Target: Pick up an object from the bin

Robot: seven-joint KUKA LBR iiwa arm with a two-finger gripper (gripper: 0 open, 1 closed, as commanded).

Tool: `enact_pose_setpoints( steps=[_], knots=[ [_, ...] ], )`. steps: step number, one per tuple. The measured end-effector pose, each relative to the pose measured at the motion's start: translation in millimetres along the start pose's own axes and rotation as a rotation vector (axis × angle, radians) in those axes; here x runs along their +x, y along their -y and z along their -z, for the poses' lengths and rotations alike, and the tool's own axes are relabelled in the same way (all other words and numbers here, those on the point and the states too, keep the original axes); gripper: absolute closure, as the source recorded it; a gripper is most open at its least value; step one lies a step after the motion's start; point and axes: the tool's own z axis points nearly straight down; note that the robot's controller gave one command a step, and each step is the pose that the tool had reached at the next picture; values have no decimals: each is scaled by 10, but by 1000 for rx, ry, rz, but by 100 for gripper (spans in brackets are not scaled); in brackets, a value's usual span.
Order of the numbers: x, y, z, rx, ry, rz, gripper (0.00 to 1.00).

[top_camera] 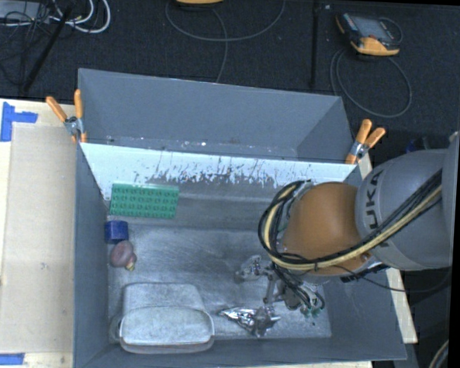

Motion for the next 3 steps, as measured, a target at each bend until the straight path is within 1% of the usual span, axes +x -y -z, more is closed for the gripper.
enact_pose_setpoints(
  steps=[1,2,3],
  knots=[
    [204,-173,-37,5,27,-35,0],
    [239,-192,-49,1,11,-35,100],
    [176,-10,1686,4,13,212,100]
  ],
)
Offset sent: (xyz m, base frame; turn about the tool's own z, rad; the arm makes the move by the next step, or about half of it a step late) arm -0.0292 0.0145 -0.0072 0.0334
